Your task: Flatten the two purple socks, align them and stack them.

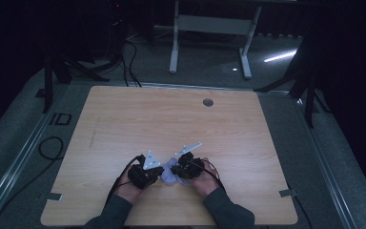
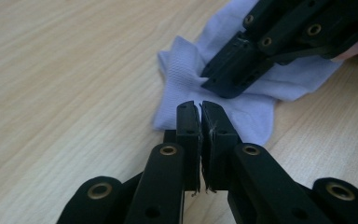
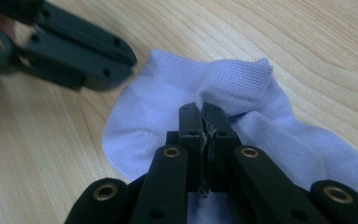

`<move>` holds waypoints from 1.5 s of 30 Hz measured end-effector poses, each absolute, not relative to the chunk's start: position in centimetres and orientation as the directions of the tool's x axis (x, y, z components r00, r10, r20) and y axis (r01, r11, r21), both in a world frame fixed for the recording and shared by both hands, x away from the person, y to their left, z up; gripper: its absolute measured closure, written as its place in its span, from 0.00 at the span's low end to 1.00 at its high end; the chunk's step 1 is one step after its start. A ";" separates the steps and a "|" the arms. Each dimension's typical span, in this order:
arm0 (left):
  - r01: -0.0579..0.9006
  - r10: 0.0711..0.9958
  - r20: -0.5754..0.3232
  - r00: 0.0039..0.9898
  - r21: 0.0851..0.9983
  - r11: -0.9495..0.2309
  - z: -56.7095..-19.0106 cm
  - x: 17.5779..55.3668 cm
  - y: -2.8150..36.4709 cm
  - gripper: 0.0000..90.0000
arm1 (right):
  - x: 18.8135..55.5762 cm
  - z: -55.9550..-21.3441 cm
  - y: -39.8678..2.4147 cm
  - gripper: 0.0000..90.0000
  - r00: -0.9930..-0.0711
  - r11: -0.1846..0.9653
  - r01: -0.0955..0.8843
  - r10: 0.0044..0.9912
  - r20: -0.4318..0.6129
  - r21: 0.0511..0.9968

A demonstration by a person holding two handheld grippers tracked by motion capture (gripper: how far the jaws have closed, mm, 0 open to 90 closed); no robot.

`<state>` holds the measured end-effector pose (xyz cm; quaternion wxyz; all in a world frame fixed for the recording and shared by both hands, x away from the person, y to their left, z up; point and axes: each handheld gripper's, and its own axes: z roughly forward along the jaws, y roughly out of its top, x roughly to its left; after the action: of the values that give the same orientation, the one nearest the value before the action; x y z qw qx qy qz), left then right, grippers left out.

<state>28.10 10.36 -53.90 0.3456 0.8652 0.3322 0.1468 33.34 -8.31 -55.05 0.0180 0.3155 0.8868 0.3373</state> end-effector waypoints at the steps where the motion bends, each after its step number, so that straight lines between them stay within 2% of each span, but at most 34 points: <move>1: 0.473 0.673 0.027 0.739 0.690 -0.548 -54.0 28.1 10.2 0.96 | 33.3 -55.1 -8.3 0.97 -0.799 0.571 0.550 0.573 0.184 0.609; 11: 0.468 0.672 0.087 0.736 0.651 -0.597 -55.3 28.3 8.7 0.99 | 33.4 -55.1 -8.3 0.96 -0.795 0.564 0.557 0.575 0.195 0.610; 15: 0.467 0.673 0.085 0.735 0.656 -0.593 -55.4 28.3 8.8 0.99 | 33.4 -54.6 -8.3 0.91 -0.793 0.559 0.562 0.575 0.204 0.610; 19: 0.466 0.671 0.084 0.737 0.656 -0.593 -55.4 28.3 8.8 0.99 | 33.4 -52.6 -9.3 0.83 -0.788 0.507 0.548 0.579 0.207 0.666; 20: 0.466 0.671 0.085 0.736 0.656 -0.594 -55.4 28.3 8.8 0.99 | 33.4 -51.5 -9.9 0.83 -0.783 0.492 0.540 0.592 0.193 0.683; 22: 0.466 0.672 0.086 0.736 0.657 -0.593 -55.4 28.3 8.8 0.99 | 33.4 -51.5 -9.9 0.83 -0.783 0.492 0.540 0.592 0.193 0.683; 23: 0.469 0.675 0.077 0.734 0.661 -0.586 -55.4 28.3 8.8 0.99 | 33.5 -50.1 -11.3 0.83 -0.770 0.474 0.529 0.617 0.163 0.704; 26: 0.468 0.673 0.078 0.736 0.660 -0.588 -55.4 28.3 8.8 0.99 | 33.5 -49.6 -12.5 0.83 -0.754 0.475 0.534 0.642 0.139 0.700; 30: 0.470 0.675 0.078 0.734 0.660 -0.587 -55.4 28.3 8.8 0.99 | 33.2 -50.5 -14.2 0.83 -0.726 0.498 0.561 0.680 0.104 0.661; 34: 0.468 0.674 0.079 0.735 0.659 -0.588 -55.4 28.3 8.8 0.99 | 33.0 -51.9 -15.0 0.82 -0.711 0.499 0.591 0.694 0.116 0.634; 35: 0.469 0.673 0.079 0.736 0.658 -0.589 -55.4 28.3 8.9 0.99 | 33.0 -52.7 -15.4 0.78 -0.700 0.489 0.611 0.701 0.137 0.622; 40: 0.470 0.674 0.077 0.735 0.659 -0.588 -55.4 28.3 8.8 0.99 | 33.0 -53.9 -15.5 0.73 -0.683 0.478 0.642 0.711 0.165 0.599; 43: 0.470 0.674 0.078 0.734 0.659 -0.587 -55.4 28.2 8.8 0.99 | 33.0 -54.5 -15.3 0.79 -0.680 0.489 0.656 0.713 0.170 0.575; 45: 0.470 0.674 0.076 0.734 0.660 -0.586 -55.4 28.3 8.9 0.99 | 33.0 -54.5 -15.2 0.86 -0.679 0.486 0.660 0.712 0.177 0.573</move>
<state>28.25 8.85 -55.42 0.3167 0.8758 0.3268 0.1613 32.95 -15.19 -54.54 0.0420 0.3984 0.8610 0.3133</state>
